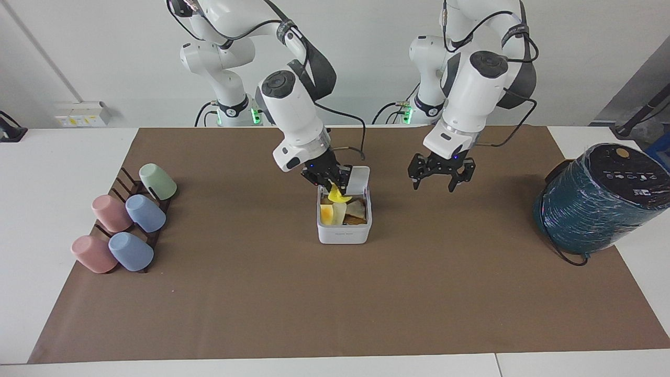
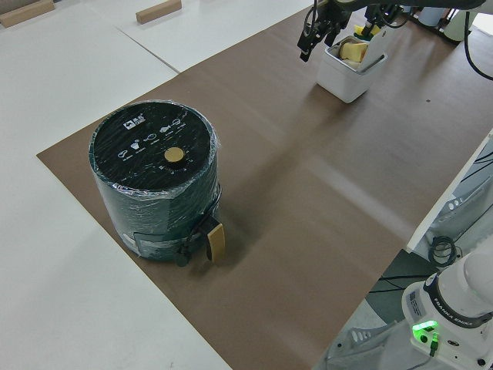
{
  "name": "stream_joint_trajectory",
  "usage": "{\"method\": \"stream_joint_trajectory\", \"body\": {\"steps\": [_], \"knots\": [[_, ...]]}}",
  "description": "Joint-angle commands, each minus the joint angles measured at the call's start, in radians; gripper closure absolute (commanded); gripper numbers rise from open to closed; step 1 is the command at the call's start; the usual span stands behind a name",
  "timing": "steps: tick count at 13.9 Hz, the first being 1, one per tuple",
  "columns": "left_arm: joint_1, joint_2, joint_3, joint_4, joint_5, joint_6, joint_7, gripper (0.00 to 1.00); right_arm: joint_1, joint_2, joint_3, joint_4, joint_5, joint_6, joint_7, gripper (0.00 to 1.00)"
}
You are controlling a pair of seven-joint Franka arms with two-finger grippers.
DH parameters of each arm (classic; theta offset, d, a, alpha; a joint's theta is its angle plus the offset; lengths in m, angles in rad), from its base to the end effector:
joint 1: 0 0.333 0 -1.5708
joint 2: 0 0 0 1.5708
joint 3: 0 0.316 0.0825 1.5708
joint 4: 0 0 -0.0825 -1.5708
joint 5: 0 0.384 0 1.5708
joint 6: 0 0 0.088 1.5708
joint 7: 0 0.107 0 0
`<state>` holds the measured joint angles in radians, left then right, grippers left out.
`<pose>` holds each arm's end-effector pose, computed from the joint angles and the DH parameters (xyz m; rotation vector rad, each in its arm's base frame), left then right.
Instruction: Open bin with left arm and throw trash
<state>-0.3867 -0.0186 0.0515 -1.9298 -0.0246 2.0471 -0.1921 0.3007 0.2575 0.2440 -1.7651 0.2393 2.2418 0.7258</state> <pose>0.5358 -0.1879 0.5060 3.0706 -0.2049 0.1927 0.5589 0.3328 0.4446 -2.7605 0.4514 -0.0320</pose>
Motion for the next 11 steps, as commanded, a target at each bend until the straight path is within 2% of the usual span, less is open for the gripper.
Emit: {"method": "stream_joint_trajectory", "body": {"steps": [1, 2, 3, 4, 6, 9, 11], "knots": [[0.026, -0.09, -0.005, -0.058, 0.093, -0.066, 0.011, 0.0, -0.005, -0.011, 0.001, -0.019, 0.021, 0.021, 0.006, 0.34], [0.035, -0.089, -0.005, -0.034, 0.118, -0.076, 0.013, 0.0, -0.005, -0.011, 0.001, -0.019, 0.021, 0.022, 0.006, 0.28], [0.054, -0.08, -0.005, -0.005, 0.121, -0.074, 0.014, 0.0, -0.005, -0.011, 0.001, -0.017, 0.021, 0.021, 0.006, 0.18], [0.075, -0.063, -0.007, 0.03, 0.121, -0.076, 0.022, 0.0, -0.005, -0.011, 0.001, -0.016, 0.015, 0.018, 0.006, 0.0], [0.109, -0.021, -0.005, 0.118, 0.121, -0.103, 0.072, 0.0, -0.017, -0.014, -0.006, -0.01, -0.027, 0.018, -0.005, 0.0], [0.158, 0.034, -0.005, 0.26, 0.117, -0.204, 0.157, 0.0, -0.106, -0.038, -0.006, 0.009, -0.311, 0.019, -0.057, 0.0], [0.184, 0.026, -0.004, 0.275, 0.11, -0.228, 0.195, 0.0, -0.179, -0.085, -0.006, 0.01, -0.359, -0.005, -0.123, 0.0]]}}
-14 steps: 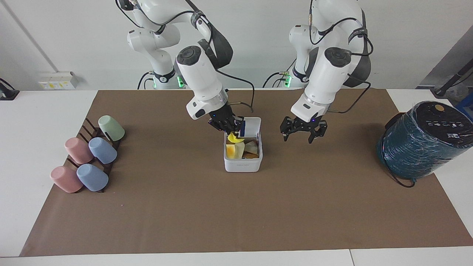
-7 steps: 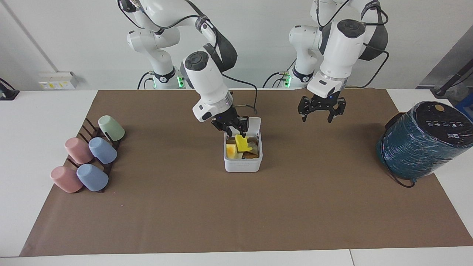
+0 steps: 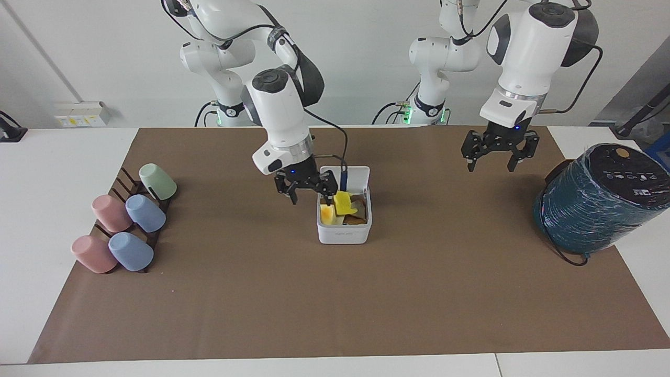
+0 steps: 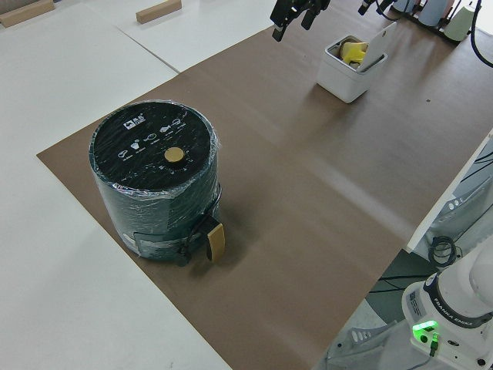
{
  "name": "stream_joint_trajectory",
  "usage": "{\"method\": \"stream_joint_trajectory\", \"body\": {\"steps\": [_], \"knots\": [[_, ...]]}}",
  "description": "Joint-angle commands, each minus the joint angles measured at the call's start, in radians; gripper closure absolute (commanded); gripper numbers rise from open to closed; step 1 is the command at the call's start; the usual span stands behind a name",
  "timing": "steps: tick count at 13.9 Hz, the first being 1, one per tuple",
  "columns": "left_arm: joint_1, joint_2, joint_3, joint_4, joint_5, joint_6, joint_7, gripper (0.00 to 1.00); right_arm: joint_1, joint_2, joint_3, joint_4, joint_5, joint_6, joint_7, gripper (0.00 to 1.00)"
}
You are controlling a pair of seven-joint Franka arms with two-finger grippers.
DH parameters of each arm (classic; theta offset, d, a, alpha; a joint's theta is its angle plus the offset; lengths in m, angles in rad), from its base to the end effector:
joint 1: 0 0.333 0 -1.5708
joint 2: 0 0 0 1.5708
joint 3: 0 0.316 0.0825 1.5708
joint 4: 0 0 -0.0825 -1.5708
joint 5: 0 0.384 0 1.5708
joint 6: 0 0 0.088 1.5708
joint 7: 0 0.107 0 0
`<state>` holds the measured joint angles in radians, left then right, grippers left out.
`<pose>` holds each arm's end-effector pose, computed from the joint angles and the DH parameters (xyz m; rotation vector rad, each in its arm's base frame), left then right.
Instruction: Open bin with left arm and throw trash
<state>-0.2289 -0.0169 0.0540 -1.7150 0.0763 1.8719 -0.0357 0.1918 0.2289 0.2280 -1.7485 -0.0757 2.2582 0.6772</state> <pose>0.5660 -0.0939 0.5935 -3.0647 0.2386 -0.2782 0.5995 0.2535 0.4710 -2.9610 0.3435 -0.3794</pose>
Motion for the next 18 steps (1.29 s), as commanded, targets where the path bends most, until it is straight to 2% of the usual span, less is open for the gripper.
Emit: {"method": "stream_joint_trajectory", "body": {"steps": [1, 3, 6, 9, 12, 14, 18], "knots": [[0.034, 0.019, -0.006, 0.058, 0.01, -0.056, 0.04, 0.0, -0.11, -0.086, 0.01, -0.006, -0.045, -0.061, -0.126, 0.0], [0.034, -0.003, -0.006, 0.048, 0.01, -0.079, 0.04, 0.0, -0.167, -0.149, 0.008, 0.0, -0.044, -0.155, -0.227, 0.0], [0.061, -0.003, -0.002, 0.063, -0.004, -0.098, 0.048, 0.0, -0.212, -0.236, 0.008, 0.02, -0.036, -0.308, -0.243, 0.0], [0.109, 0.014, -0.002, 0.107, -0.056, -0.117, 0.112, 0.0, -0.25, -0.279, 0.005, 0.063, -0.018, -0.457, -0.245, 0.0], [0.126, 0.018, 0.0, 0.123, -0.081, -0.144, 0.117, 0.0, -0.333, -0.321, -0.004, 0.064, 0.101, -0.577, -0.303, 0.0], [0.16, 0.028, -0.002, 0.141, -0.127, -0.177, 0.129, 0.0, -0.347, -0.325, -0.039, 0.092, 0.14, -0.632, -0.378, 0.0], [0.192, 0.003, -0.006, 0.118, -0.13, -0.234, 0.142, 0.0, -0.356, -0.324, -0.058, 0.075, 0.14, -0.638, -0.482, 0.0]]}}
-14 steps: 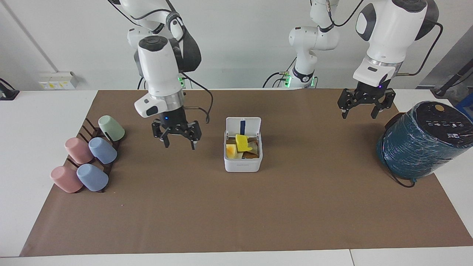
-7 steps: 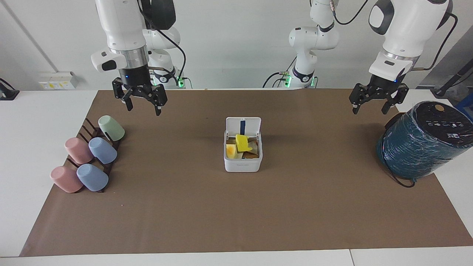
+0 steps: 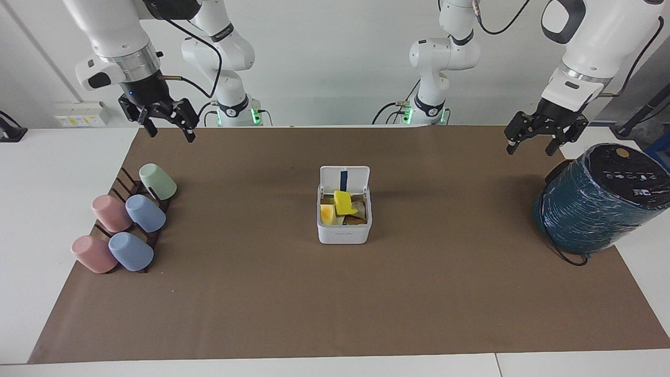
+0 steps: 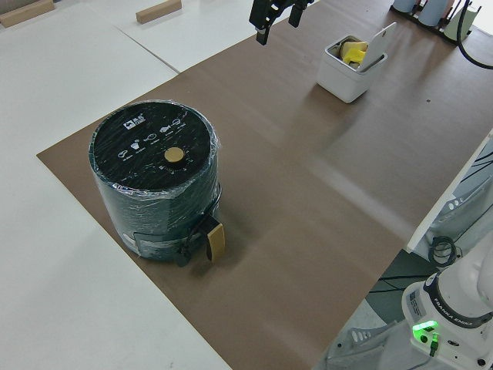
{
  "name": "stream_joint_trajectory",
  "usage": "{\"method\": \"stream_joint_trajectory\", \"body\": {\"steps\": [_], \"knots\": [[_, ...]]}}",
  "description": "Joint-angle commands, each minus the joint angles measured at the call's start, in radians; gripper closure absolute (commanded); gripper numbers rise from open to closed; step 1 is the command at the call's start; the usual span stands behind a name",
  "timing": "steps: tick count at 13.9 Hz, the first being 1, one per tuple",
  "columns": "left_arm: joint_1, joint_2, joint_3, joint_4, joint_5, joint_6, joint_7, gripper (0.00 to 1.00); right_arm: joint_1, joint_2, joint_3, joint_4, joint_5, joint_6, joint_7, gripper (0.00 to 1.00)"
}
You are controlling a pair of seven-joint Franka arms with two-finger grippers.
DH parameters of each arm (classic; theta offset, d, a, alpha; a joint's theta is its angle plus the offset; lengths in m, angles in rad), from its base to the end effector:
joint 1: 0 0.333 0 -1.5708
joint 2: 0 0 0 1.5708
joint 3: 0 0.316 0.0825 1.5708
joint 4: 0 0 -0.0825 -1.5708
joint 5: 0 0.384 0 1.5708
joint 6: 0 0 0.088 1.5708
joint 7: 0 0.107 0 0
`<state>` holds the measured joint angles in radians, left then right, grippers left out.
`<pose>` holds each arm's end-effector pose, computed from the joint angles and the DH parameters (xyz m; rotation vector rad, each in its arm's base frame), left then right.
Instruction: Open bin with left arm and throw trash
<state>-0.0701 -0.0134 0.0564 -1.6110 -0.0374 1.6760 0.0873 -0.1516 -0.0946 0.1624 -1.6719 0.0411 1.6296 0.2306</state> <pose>0.5603 -0.0111 0.6225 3.1002 -0.1528 0.1238 0.5305 0.0141 0.6325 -3.0899 0.3436 -0.0740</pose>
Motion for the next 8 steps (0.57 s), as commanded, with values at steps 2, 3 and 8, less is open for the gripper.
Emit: {"method": "stream_joint_trajectory", "body": {"steps": [2, 3, 8], "knots": [[0.03, 0.0, -0.009, 0.014, -0.007, -0.035, 0.017, 0.0, -0.01, 0.0, 0.008, -0.008, 0.023, -0.005, -0.037, 0.0], [0.035, 0.0, -0.009, 0.014, -0.007, -0.035, 0.012, 0.0, -0.009, 0.0, 0.008, -0.006, 0.023, -0.013, -0.037, 0.0], [0.052, -0.017, -0.009, -0.018, -0.007, -0.053, 0.014, 0.0, -0.022, 0.003, -0.004, -0.002, 0.022, -0.022, -0.056, 0.0]]}}
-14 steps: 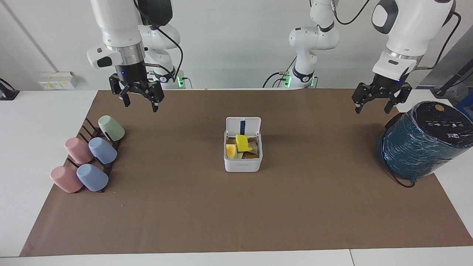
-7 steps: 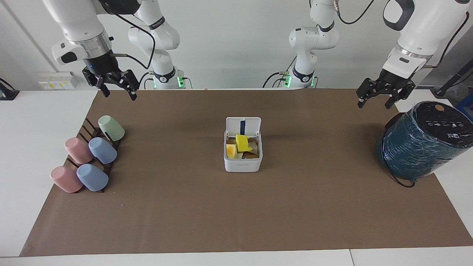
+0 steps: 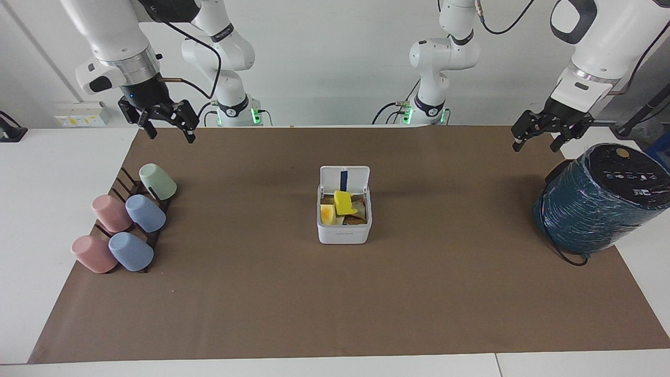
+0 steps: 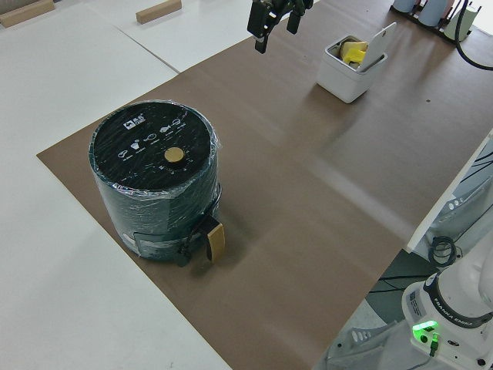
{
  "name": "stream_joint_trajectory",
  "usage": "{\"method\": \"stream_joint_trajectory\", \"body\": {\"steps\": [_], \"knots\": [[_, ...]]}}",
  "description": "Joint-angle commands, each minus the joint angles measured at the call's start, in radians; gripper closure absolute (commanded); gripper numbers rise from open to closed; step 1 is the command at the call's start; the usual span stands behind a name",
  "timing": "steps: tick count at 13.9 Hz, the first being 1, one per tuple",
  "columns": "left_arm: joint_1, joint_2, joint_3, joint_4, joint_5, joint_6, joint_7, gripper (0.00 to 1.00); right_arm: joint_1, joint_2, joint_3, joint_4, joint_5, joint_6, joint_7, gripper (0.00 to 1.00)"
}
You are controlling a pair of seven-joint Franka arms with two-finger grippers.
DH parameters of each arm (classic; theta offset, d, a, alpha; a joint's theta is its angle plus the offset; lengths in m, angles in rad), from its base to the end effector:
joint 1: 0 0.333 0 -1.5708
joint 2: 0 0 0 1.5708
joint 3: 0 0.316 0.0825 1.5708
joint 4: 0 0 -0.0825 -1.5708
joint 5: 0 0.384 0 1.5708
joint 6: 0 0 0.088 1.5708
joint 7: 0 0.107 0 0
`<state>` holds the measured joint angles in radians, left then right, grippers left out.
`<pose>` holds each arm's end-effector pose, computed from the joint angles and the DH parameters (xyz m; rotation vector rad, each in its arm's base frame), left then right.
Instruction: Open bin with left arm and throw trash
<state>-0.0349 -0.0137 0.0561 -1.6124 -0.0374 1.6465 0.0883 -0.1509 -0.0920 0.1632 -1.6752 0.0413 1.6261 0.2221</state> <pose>0.5573 0.0083 0.6192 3.1035 -0.1011 0.0773 0.5308 0.0148 0.6292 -3.0926 0.3284 -0.0596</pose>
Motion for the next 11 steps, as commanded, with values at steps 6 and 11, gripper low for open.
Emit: {"method": "stream_joint_trajectory", "body": {"steps": [6, 11], "knots": [[0.018, -0.031, -0.009, -0.041, -0.007, -0.011, 0.014, 0.0, 0.154, 0.002, -0.208, 0.005, 0.012, -0.041, -0.081, 0.0], [0.018, -0.031, -0.009, -0.041, -0.007, -0.011, 0.016, 0.0, 0.159, 0.0, -0.206, 0.005, 0.002, -0.048, -0.095, 0.0]]}}
